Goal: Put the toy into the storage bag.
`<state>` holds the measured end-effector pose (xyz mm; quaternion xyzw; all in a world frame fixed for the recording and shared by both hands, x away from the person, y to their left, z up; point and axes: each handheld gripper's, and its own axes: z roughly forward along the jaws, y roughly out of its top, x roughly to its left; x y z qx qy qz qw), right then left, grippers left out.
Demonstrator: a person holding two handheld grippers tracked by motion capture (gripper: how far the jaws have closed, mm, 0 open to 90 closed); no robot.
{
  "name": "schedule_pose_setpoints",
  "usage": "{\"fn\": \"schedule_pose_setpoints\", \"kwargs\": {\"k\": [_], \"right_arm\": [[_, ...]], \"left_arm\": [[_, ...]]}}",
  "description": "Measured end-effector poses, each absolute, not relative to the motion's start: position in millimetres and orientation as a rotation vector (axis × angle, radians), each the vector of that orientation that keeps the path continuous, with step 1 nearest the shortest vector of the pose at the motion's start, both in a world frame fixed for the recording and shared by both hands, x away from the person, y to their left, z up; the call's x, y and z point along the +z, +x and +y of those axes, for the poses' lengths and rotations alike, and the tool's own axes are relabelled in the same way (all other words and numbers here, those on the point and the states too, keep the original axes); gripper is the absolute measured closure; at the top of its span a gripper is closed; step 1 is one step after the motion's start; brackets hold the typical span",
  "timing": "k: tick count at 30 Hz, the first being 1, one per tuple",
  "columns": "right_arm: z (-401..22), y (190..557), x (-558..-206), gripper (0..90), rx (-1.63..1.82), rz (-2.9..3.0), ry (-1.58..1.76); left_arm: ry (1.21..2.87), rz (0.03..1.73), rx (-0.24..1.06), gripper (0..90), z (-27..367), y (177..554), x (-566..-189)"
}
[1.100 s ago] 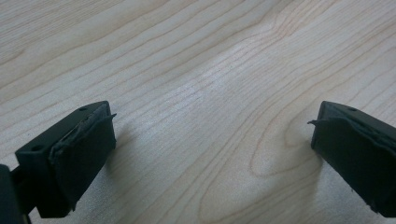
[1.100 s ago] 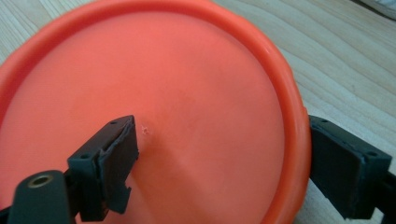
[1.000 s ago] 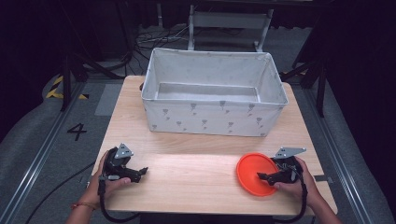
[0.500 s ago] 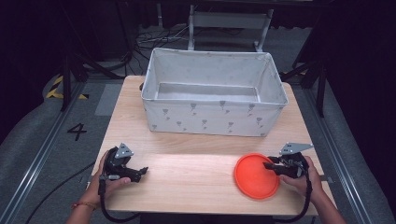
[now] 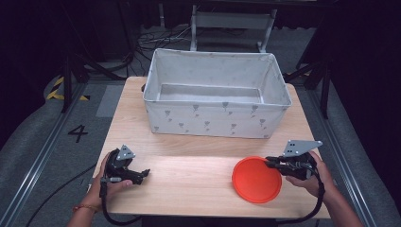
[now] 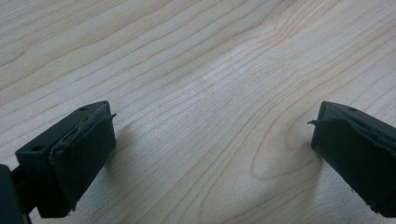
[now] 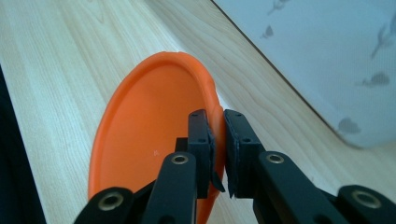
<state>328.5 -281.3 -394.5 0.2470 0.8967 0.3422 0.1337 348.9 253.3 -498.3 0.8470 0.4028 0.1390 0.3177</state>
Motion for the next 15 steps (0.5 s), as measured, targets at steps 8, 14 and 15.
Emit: {"fn": "schedule_pose_setpoints", "kwargs": {"k": [8,14,15], "right_arm": [[-274,329,-370,82.5,0.985,2.585,0.647],[-275,332,-360,82.5,0.957,2.594,0.625],[-275,333,-358,82.5,0.948,2.594,0.614]], "left_arm": [[2.229,1.064,0.364,0.3,253,348,-498],[2.228,1.066,0.365,0.4,253,348,-498],[2.228,1.062,0.363,0.4,253,348,-498]]}}
